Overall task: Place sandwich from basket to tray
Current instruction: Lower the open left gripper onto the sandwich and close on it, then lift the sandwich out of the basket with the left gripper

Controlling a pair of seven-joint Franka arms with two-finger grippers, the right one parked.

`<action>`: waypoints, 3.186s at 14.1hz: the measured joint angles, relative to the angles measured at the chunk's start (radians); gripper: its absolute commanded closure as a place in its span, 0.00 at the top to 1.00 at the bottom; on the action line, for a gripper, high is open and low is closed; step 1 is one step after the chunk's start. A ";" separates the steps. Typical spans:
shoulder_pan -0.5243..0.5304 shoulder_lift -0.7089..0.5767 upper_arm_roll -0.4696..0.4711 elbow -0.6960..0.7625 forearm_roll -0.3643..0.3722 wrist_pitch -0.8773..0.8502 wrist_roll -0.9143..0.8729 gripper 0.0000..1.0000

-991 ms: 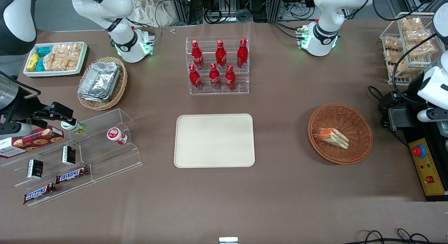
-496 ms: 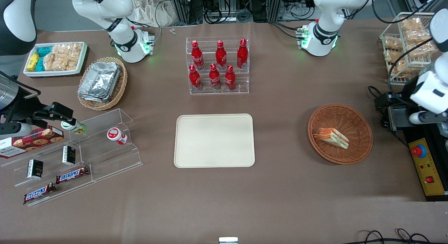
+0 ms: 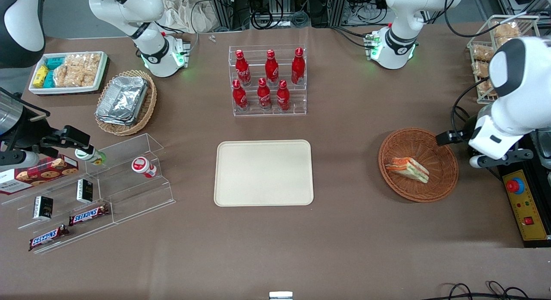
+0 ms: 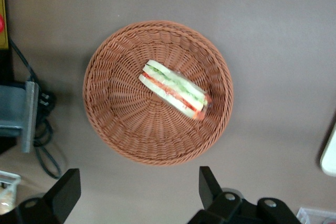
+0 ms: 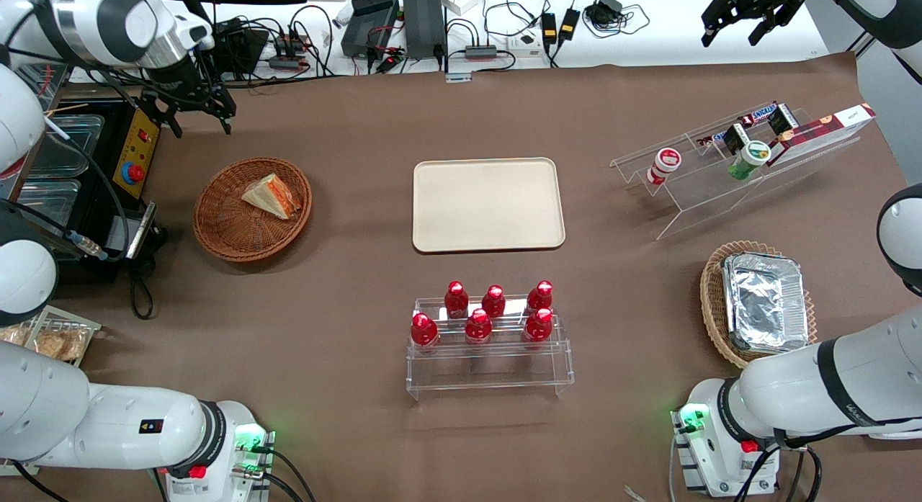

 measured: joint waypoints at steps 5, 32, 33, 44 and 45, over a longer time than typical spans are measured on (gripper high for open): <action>-0.040 0.039 -0.008 -0.079 -0.003 0.165 -0.480 0.99; -0.038 0.100 -0.014 -0.085 0.000 0.224 -0.906 0.00; -0.039 0.093 -0.015 -0.028 0.000 0.146 -0.906 0.00; -0.049 0.092 -0.115 0.343 -0.117 -0.239 -0.519 0.00; -0.051 0.098 -0.132 0.343 -0.122 -0.237 -0.467 0.00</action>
